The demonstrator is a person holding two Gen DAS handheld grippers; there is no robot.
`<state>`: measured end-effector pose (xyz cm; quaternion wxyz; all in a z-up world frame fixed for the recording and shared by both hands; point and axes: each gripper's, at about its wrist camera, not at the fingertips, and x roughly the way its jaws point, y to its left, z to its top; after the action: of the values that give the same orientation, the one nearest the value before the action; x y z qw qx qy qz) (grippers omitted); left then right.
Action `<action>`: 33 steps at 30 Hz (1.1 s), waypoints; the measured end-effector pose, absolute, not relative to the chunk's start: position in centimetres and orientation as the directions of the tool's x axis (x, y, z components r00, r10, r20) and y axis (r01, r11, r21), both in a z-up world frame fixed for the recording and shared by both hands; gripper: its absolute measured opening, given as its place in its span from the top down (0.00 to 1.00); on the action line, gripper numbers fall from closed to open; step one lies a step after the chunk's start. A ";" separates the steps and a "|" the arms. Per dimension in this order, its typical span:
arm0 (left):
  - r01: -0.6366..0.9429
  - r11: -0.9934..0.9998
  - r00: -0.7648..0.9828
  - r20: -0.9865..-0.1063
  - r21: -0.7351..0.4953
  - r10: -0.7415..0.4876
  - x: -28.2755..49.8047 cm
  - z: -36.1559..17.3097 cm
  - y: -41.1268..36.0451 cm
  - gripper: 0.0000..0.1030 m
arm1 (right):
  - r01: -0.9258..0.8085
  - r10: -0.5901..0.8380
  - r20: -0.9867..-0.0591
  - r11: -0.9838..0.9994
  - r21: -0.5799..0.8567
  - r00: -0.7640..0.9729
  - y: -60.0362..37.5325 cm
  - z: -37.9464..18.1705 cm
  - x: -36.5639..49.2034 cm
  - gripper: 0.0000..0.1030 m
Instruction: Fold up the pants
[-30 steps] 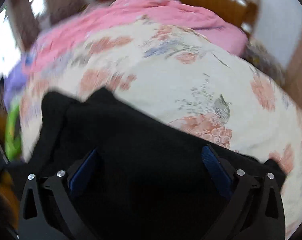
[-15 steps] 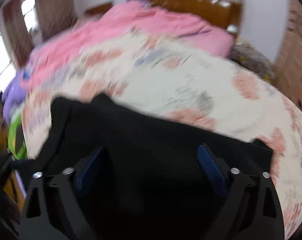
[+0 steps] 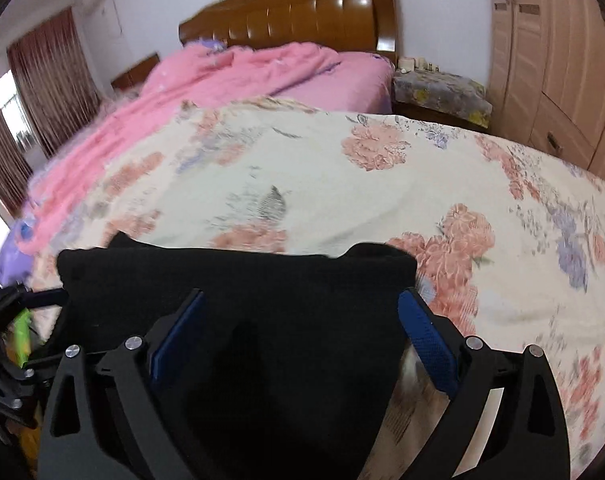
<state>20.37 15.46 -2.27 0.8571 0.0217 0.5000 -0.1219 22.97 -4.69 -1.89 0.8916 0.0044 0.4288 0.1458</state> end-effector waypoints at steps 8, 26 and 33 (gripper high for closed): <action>0.264 0.964 0.457 -0.880 -0.004 -0.129 20.7 -5.1 15.7 0.02 | -0.163 0.219 -0.826 0.974 0.156 0.520 -7.5 -6.8 27.3 0.05; 0.257 0.966 0.520 -0.847 0.030 -0.112 19.6 -4.9 15.3 0.01 | -0.557 0.459 -0.774 0.814 0.168 0.437 -3.2 -2.9 13.0 0.05; 0.257 0.966 0.542 -0.832 0.029 -0.119 19.5 -5.1 15.4 0.01 | -0.436 0.430 -0.781 0.871 0.227 0.452 -6.5 -5.0 13.5 0.05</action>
<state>19.53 15.37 -5.13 0.8748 0.0740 0.4665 -0.1076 13.49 -6.53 -5.01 0.8521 -0.0032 0.4576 0.2539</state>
